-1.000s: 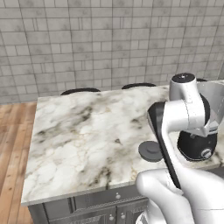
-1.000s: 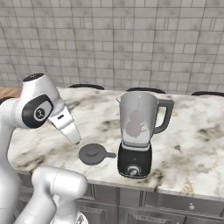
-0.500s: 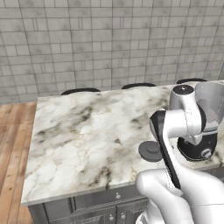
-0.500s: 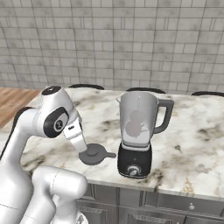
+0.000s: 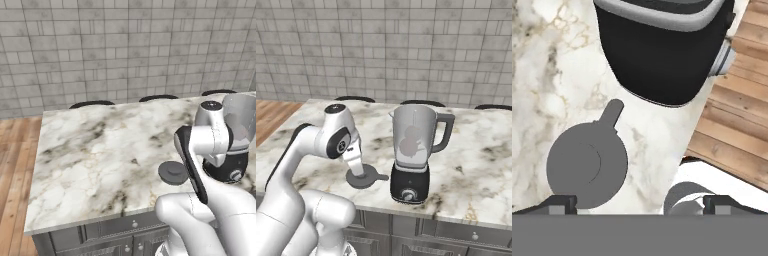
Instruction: Grab the onions from the fridge, place them in the blender, close the lid, and turn on the blender to create a marinade.
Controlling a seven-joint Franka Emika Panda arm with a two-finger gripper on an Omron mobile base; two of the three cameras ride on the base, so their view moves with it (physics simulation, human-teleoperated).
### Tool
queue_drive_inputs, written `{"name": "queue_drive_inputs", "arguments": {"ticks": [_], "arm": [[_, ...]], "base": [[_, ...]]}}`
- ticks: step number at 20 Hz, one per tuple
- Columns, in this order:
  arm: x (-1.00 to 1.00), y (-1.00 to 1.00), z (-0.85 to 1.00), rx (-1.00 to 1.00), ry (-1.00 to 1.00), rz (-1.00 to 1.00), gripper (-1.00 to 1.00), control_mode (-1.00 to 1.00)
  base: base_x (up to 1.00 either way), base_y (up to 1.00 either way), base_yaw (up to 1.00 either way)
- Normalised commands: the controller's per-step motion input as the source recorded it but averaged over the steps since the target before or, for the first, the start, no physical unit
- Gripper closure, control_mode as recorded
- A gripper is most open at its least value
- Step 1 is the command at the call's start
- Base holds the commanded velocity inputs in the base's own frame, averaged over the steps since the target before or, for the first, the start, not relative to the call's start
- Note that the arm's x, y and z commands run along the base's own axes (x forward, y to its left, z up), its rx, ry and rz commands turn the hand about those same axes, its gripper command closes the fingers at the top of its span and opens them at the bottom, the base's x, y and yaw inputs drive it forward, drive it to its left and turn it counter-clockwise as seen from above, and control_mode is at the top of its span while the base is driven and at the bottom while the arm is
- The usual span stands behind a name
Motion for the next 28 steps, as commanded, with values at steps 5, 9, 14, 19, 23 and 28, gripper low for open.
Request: {"name": "queue_drive_inputs", "arguments": {"ticks": [5, 9, 14, 19, 23, 28], "arm": [[0.27, -0.17, -0.52, 0.01, 0.0, 0.0, -1.0, -1.0], [0.21, -0.19, -0.53, 0.01, 0.0, -0.01, -1.0, -1.0], [0.27, -0.26, -0.39, 0.03, 0.0, -0.06, -1.0, -1.0], [0.33, -0.25, -0.24, 0.05, 0.0, -0.05, -1.0, -1.0], [0.24, -0.02, -0.28, 0.04, 0.0, -0.03, -1.0, -1.0], [0.21, 0.0, -0.25, 0.02, 0.0, -0.04, -1.0, -1.0]], "base": [[0.0, 0.0, 0.0], [0.0, 0.0, 0.0], [0.0, 0.0, 0.0], [0.0, 0.0, 0.0], [0.0, 0.0, 0.0], [0.0, 0.0, 0.0]]}}
